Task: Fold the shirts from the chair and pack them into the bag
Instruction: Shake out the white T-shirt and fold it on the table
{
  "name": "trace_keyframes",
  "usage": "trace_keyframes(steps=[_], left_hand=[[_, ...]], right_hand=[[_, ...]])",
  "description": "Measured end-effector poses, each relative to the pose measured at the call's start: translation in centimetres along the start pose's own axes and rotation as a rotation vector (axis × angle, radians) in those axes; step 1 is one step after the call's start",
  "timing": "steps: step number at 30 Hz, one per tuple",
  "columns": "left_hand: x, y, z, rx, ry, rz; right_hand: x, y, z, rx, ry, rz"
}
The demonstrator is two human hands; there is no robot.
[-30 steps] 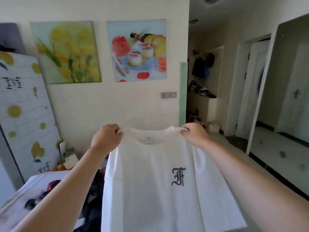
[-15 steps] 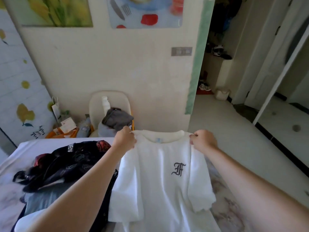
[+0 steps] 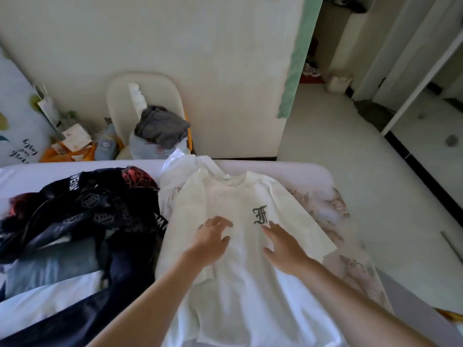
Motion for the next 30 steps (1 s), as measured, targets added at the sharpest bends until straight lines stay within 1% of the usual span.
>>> trace_keyframes(steps=[1, 3, 5, 7, 9, 10, 14, 16, 17, 19, 22, 24, 27, 28, 29, 30], left_hand=[[0.2, -1.5, -1.0, 0.008, -0.040, 0.012], [1.0, -4.5, -3.2, 0.091, -0.070, 0.084], [3.2, -7.2, -5.6, 0.236, 0.018, 0.225], [5.5, -8.7, -7.6, 0.311, 0.102, 0.303], [6.0, -8.9, -9.3, 0.310, 0.119, 0.318], [5.8, -8.7, -10.1, 0.282, 0.104, 0.314], [3.1, -8.2, -13.2, 0.161, -0.082, 0.238], [2.7, -8.9, -15.1, 0.197, -0.137, 0.309], [3.2, -9.5, -15.7, 0.222, -0.125, 0.333], [4.9, -9.9, -16.6, 0.219, -0.056, 0.313], [6.6, -9.3, -17.1, 0.159, 0.012, 0.226], [5.7, -7.7, -16.7, 0.100, 0.032, 0.133], [4.2, -3.8, -14.9, 0.020, 0.210, -0.153], [4.0, -2.7, -14.1, -0.020, 0.231, -0.203], [3.5, -1.5, -13.3, -0.068, 0.222, -0.197], [3.0, -0.3, -12.5, -0.147, 0.177, -0.120]], right_hand=[[0.4, -1.5, -0.7, 0.010, 0.032, -0.029], [0.0, -4.8, -2.1, 0.090, 0.059, -0.098], [-2.0, -7.4, -3.2, 0.171, 0.042, -0.207], [-3.8, -8.2, -4.3, 0.172, 0.022, -0.282], [-4.3, -8.2, -5.2, 0.134, 0.025, -0.286], [-3.8, -8.1, -5.7, 0.120, 0.042, -0.283], [0.0, -8.6, -8.8, 0.059, 0.199, -0.241], [1.6, -10.2, -10.8, 0.094, 0.287, -0.290], [1.9, -11.0, -11.6, 0.108, 0.313, -0.326], [1.8, -11.8, -12.7, 0.098, 0.326, -0.389], [1.0, -10.9, -12.7, -0.061, 0.297, -0.444], [0.8, -8.7, -12.9, -0.226, 0.262, -0.388], [0.9, -3.5, -12.7, -0.392, 0.175, -0.253], [0.8, -1.8, -12.2, -0.435, 0.157, -0.246], [0.7, -0.3, -11.6, -0.467, 0.136, -0.280], [0.4, 0.6, -10.7, -0.480, 0.102, -0.330]])
Point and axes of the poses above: each hand's wrist, its own z-axis towards the middle knuckle, its own y-axis out of the back of the hand, x = y × z, the point moved 8 cm from there along z, towards the middle knuckle, and after that the axes turned 9 degrees about -z, right-handed, at the moved point
